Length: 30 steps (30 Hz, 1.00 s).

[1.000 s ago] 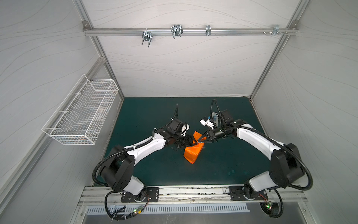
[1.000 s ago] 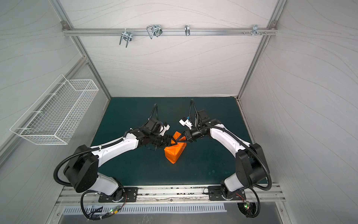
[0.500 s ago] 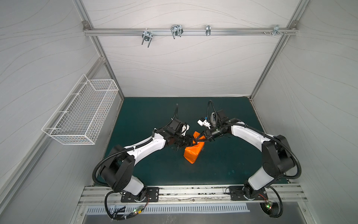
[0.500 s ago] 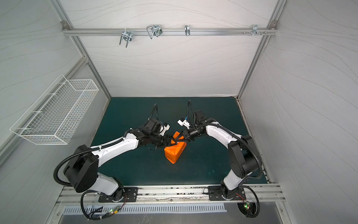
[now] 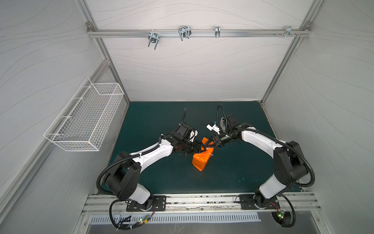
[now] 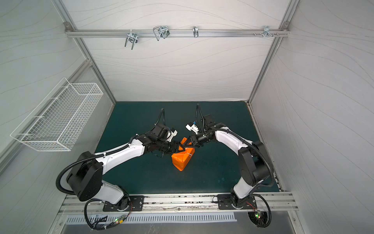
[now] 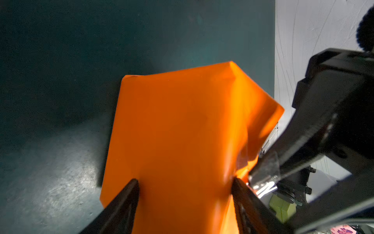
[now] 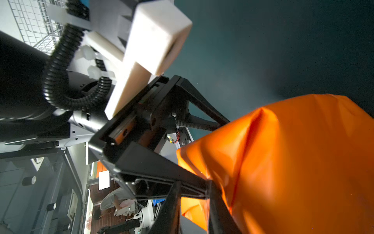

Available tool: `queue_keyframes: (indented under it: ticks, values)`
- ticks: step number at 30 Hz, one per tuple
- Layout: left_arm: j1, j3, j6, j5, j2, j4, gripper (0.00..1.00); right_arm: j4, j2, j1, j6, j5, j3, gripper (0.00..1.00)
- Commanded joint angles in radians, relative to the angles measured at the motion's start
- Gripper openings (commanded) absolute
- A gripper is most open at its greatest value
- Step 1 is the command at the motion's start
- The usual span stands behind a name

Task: Wrap a gift box in wrapping paper
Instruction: Wrap the gift box with the wrapping paper.

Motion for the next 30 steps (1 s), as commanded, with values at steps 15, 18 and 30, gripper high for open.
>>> queue_keyframes:
  ticks: [15, 18, 30]
  values:
    - [-0.012, -0.029, -0.001, -0.062, 0.032, -0.047, 0.73, 0.081, -0.094, 0.034, 0.028, 0.157, -0.025, 0.66]
    - [-0.012, -0.030, -0.002, -0.062, 0.033, -0.046, 0.73, 0.093, -0.095, 0.041, 0.035, 0.172, -0.020, 0.71]
    - [-0.015, -0.033, -0.002, -0.059, 0.033, -0.044, 0.73, 0.138, -0.138, 0.073, 0.029, 0.239, -0.010, 0.77]
